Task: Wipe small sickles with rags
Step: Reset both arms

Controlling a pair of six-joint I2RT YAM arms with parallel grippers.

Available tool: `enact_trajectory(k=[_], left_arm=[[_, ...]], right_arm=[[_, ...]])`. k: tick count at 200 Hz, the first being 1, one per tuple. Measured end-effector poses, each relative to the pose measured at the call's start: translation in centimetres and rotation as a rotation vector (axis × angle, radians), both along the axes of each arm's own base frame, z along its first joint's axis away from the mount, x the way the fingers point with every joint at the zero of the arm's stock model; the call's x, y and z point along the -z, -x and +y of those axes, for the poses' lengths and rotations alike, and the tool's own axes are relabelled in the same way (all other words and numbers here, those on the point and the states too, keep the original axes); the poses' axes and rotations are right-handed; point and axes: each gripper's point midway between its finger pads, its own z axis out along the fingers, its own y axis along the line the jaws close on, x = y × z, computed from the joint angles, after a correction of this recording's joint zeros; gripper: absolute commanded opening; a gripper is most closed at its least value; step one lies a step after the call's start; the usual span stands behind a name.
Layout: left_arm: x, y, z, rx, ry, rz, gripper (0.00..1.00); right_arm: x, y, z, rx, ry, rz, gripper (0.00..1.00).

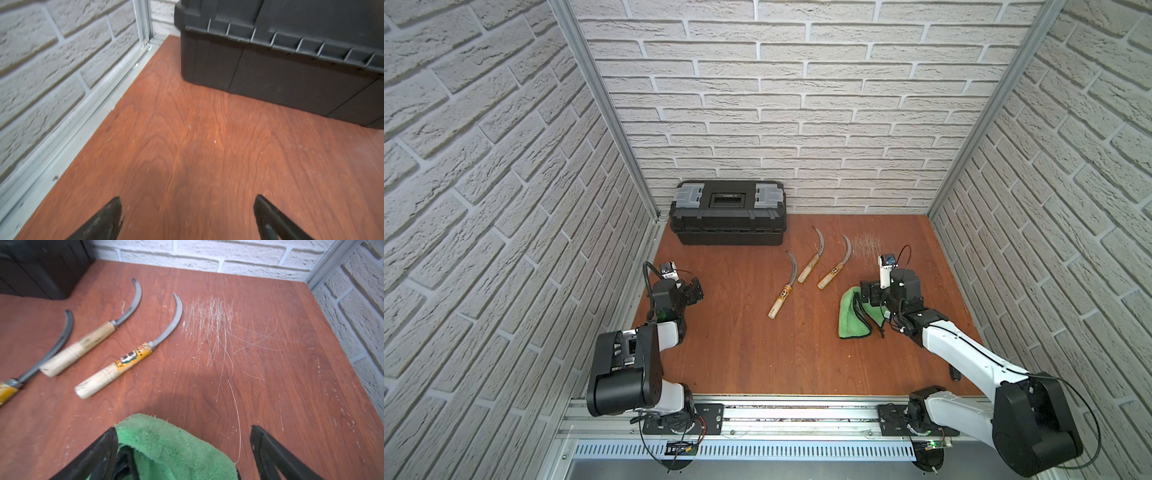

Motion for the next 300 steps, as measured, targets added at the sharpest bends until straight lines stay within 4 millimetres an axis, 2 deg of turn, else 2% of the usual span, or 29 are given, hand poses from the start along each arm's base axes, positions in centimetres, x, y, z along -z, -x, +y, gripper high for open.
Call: enact_trajectory(k=[57,116,173,211,246,300], left_arm=[[1.7,-0.9,-1.7,0.078,-0.05,0.01,0.98],[1.0,-1.3,-2.0,0.092,-0.075,-0.02,0.98],[1.0,-1.3,-2.1,0.097,-0.092,-0.018,0.98],[1.0,-1.3,-2.1,0.096,-0.095,-0.017,0.98],[1.0,-1.3,-2.1,0.094,-0.096,-0.017,0.98],[1.0,-1.3,-2.0,0.093,-0.097,-0.017,0.98]], right_arm=[[0.1,-1.6,-1.6,0.054,0.057,-0.07,0.99],[4.0,-1.4,-4.1,0.11,0.117,-0.053,0.99],[2.3,-3.3,-5.4,0.156,0.095,-0.186,0.99],[4.2,-3.2,-5.7,0.159,0.083,-0.184,0.99],[4.7,-2.9,-6.0,0.165,0.073,-0.208,0.99],[3.9,-3.2,-5.9,0.168,0.059,-0.249,0.99]])
